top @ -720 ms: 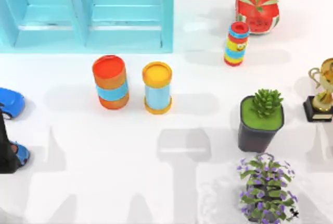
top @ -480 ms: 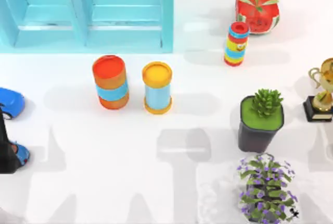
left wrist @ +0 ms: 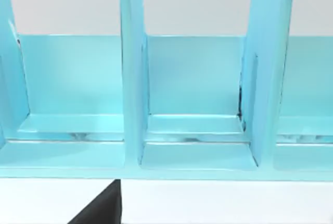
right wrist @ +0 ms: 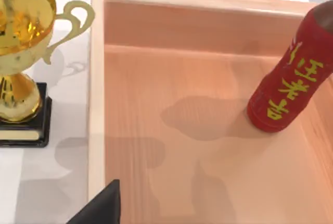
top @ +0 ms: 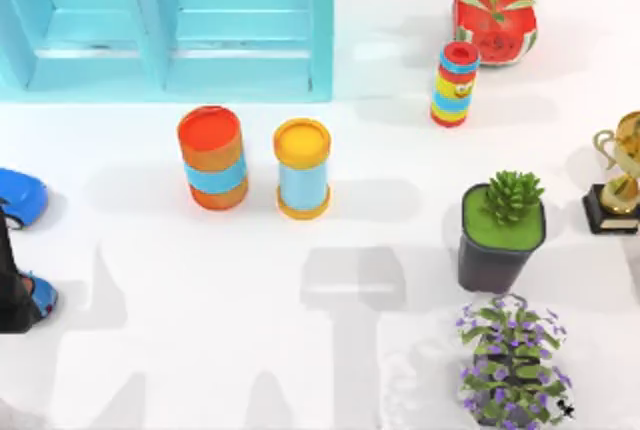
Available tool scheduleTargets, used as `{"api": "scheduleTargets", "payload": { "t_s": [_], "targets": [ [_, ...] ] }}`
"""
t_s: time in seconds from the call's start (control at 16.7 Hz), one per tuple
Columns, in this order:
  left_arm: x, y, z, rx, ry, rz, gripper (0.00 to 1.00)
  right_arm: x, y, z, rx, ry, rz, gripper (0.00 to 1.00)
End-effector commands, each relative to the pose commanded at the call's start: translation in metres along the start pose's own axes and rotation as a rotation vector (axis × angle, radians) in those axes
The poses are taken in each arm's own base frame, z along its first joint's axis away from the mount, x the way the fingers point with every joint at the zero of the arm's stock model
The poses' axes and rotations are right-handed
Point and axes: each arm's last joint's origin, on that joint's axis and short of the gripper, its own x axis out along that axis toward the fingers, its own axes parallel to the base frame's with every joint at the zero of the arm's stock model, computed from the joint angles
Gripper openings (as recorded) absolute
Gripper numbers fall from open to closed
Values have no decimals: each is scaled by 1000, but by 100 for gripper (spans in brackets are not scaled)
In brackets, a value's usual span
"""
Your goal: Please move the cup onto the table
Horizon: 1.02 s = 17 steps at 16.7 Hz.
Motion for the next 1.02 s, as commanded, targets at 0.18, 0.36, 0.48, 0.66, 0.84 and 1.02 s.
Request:
{"api": "scheduleTargets", "payload": {
  "t_s": [0.18,0.36,0.48,0.66,0.84,1.02],
  "targets": [
    [0,0,0,0,0,0,100,18,-27,28,-38,304,3,100],
    [0,0,0,0,0,0,100,45,-59,46,-44,582,56,100],
    [0,0,0,0,0,0,100,63,-82,52,-34,734,109,100],
    [0,0,0,0,0,0,100,84,-111,53,-9,898,189,100],
    [0,0,0,0,0,0,100,95,-127,51,10,978,240,100],
    [0,0,0,0,0,0,100,97,-130,50,13,989,247,100]
  ]
}}
